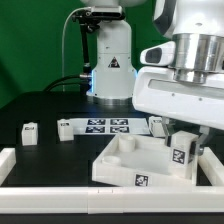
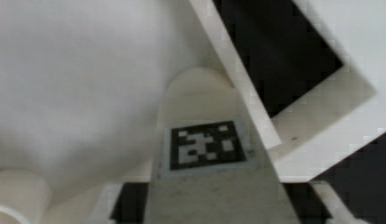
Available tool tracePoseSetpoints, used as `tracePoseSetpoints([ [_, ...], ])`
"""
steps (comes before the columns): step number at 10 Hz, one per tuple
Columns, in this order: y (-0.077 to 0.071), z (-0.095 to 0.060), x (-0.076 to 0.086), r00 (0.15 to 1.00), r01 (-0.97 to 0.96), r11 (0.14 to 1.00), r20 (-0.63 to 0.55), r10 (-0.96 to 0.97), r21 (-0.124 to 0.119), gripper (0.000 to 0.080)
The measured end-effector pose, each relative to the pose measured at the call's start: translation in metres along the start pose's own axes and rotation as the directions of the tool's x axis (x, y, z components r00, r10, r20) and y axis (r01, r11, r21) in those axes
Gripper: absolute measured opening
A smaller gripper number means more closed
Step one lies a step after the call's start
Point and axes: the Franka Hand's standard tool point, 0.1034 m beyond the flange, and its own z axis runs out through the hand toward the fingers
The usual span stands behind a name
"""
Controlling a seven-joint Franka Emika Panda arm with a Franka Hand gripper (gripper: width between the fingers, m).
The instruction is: Assemble one leg
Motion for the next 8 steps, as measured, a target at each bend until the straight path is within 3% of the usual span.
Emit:
tracePoseSetpoints([
  [2, 0.0094, 0.0013, 0.0036, 0.998, -0.062, 0.998, -0.005, 0.062, -0.031, 0.0307],
  [3, 0.009, 0.0014, 0.0034, 0.998, -0.062, 0.998, -0.004, 0.062, -0.03, 0.0307],
  [4, 0.0088, 0.0014, 0.003, 0.998, -0.062, 0.998, -0.004, 0.062, -0.029, 0.0507],
  [5, 0.0088, 0.0014, 0.0031, 0.998, -0.062, 0.998, -0.004, 0.062, -0.029, 0.0605],
  [8, 0.0088, 0.0014, 0.0031, 0.998, -0.062, 0.998, -0.004, 0.062, -0.029, 0.0647],
])
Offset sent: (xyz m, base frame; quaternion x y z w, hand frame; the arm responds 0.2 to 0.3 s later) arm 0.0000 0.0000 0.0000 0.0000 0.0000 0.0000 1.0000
